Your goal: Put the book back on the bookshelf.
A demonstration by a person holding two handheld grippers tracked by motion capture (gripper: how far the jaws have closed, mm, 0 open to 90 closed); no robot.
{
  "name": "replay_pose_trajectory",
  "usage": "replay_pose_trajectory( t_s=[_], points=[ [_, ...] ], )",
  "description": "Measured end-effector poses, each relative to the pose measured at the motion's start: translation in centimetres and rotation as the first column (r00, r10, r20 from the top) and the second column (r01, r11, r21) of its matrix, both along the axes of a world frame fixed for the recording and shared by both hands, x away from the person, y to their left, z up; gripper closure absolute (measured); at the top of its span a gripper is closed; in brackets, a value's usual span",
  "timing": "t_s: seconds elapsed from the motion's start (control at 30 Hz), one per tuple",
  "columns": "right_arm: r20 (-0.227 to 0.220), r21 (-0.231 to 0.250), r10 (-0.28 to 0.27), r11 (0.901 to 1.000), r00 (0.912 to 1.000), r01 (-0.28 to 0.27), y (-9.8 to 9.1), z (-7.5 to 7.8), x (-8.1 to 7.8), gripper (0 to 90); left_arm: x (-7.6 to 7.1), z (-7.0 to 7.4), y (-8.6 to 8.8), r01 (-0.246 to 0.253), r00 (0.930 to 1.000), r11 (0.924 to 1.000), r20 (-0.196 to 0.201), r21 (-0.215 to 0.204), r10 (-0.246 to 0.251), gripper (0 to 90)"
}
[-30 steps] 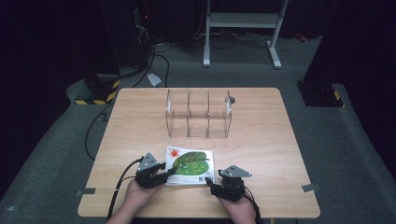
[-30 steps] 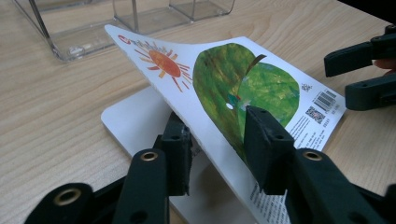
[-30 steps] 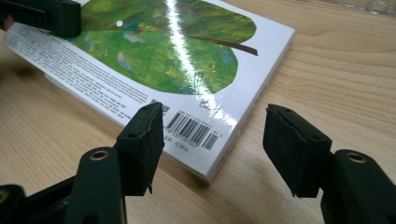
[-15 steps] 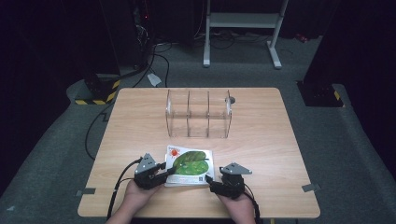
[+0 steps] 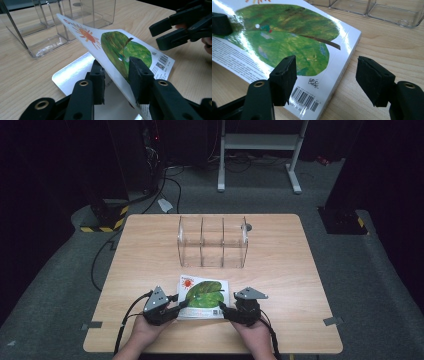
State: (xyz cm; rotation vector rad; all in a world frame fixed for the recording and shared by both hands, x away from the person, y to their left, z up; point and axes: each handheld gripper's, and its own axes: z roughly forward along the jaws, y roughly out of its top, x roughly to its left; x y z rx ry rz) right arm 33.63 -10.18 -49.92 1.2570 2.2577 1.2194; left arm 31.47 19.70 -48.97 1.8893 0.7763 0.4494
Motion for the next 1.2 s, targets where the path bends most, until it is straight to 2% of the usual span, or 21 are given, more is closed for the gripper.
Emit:
replay_pose_trajectory(
  t_s=[0.13, 0.17, 0.27, 0.4, 0.43, 0.47, 0.5, 0.63, 0.7, 0.73, 0.77, 0.87, 0.97, 1.03, 1.2],
  points=[
    [0.008, 0.023, -0.015, 0.9996, 0.9999, 0.015, -0.5, -0.8, -0.1, 32.7, -0.3, 0.1, 0.0, 0.006, 0.9999, 1.0000, 0.012, -0.008, -0.006, 67.1],
    [-0.002, 0.031, -0.019, 0.9993, 0.9998, 0.019, -0.6, -1.0, -0.1, 32.8, -0.3, 0.2, 0.0, 0.010, 0.9998, 0.9999, 0.019, -0.005, -0.010, 67.2],
    [0.014, 0.035, -0.001, 0.9994, 0.9999, 0.001, -0.9, -1.3, -0.2, 33.3, -0.4, 0.3, 0.0, 0.016, 0.9993, 0.9998, 0.034, -0.007, -0.016, 67.2],
    [-0.021, 0.053, 0.027, 0.9983, 0.9994, -0.026, -0.7, -1.5, 0.1, 30.9, -0.6, 0.4, 0.0, 0.038, 0.9972, 0.9992, 0.064, 0.008, -0.039, 67.2],
    [-0.045, 0.063, 0.030, 0.9976, 0.9986, -0.027, -0.7, -1.5, 0.2, 29.9, -0.8, 0.4, -0.1, 0.041, 0.9960, 0.9991, 0.079, 0.014, -0.042, 67.3],
    [-0.045, 0.063, 0.030, 0.9976, 0.9986, -0.027, -0.7, -1.5, 0.2, 29.9, -0.8, 0.4, -0.1, 0.041, 0.9960, 0.9991, 0.079, 0.014, -0.042, 67.3],
    [-0.072, 0.081, 0.033, 0.9963, 0.9969, -0.027, -0.7, -1.6, 0.5, 26.2, -0.8, 0.4, -0.1, 0.043, 0.9955, 0.9990, 0.083, 0.013, -0.044, 67.3],
    [-0.103, 0.108, 0.041, 0.9937, 0.9938, -0.030, -0.9, -1.7, 0.9, 23.7, -1.0, 0.4, -0.1, 0.053, 0.9929, 0.9985, 0.106, 0.013, -0.054, 67.4],
    [-0.132, 0.151, 0.057, 0.9878, 0.9897, -0.036, -1.1, -1.9, 1.2, 22.4, -1.2, 0.5, -0.1, 0.068, 0.9900, 0.9976, 0.123, 0.011, -0.069, 67.9],
    [-0.132, 0.151, 0.057, 0.9878, 0.9897, -0.036, -1.1, -1.9, 1.2, 22.4, -1.2, 0.4, 0.0, 0.077, 0.9881, 0.9970, 0.133, 0.010, -0.077, 67.9],
    [-0.132, 0.171, 0.064, 0.9844, 0.9892, -0.041, -1.1, -1.9, 1.3, 21.9, -1.4, 0.4, 0.0, 0.087, 0.9859, 0.9962, 0.143, 0.009, -0.087, 68.4],
    [-0.136, 0.185, 0.072, 0.9817, 0.9880, -0.046, -1.0, -1.9, 1.4, 20.8, -1.4, 0.4, 0.0, 0.095, 0.9838, 0.9955, 0.152, 0.007, -0.095, 68.6],
    [-0.158, 0.217, 0.104, 0.9737, 0.9820, -0.069, -0.7, -2.2, 1.6, 19.9, -1.5, 0.2, 0.1, 0.096, 0.9813, 0.9952, 0.166, 0.019, -0.098, 68.7],
    [-0.168, 0.224, 0.111, 0.9719, 0.9795, -0.072, -0.6, -2.3, 1.6, 19.2, -1.4, 0.2, 0.1, 0.095, 0.9820, 0.9953, 0.162, 0.020, -0.097, 68.7],
    [-0.165, 0.218, 0.105, 0.9736, 0.9807, -0.068, -0.6, -2.2, 1.5, 20.9, -1.4, 0.1, 0.1, 0.091, 0.9835, 0.9958, 0.156, 0.015, -0.092, 68.7]
  ],
)
